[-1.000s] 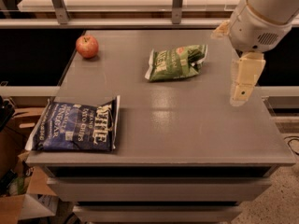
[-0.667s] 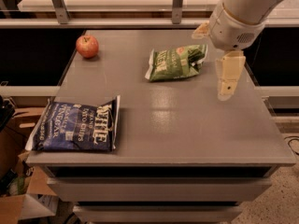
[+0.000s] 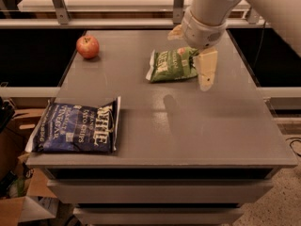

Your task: Move green jalapeno chip bag near blue chip bag

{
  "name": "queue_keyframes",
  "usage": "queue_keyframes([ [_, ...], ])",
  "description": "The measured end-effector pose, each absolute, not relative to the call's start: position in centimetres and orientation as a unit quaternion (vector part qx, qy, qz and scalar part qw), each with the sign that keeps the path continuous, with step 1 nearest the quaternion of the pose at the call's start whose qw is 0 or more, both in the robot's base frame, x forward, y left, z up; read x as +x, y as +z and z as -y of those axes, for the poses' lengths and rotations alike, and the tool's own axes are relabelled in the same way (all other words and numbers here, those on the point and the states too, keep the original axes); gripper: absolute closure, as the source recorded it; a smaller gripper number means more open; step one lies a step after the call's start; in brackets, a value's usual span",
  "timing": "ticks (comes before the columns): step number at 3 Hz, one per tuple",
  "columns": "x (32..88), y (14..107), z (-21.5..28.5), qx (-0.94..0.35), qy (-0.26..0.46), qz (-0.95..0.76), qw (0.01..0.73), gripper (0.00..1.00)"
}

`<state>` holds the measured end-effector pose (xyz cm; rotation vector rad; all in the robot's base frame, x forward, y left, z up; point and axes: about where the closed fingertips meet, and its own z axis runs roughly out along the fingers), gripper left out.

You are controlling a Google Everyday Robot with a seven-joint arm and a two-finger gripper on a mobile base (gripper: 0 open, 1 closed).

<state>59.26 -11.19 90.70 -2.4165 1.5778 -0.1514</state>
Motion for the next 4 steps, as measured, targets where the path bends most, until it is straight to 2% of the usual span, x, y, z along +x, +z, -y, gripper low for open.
queue_keyframes([
  [2,65.6,87.1,10.7,-0.830,-0.074,-0.544,0.097,0.00],
  [3,66.6,85.5,10.7,-0.829,-0.074,-0.548,0.082,0.18],
  [4,67.4,85.0,10.8,-0.828,-0.077,-0.550,0.075,0.41],
])
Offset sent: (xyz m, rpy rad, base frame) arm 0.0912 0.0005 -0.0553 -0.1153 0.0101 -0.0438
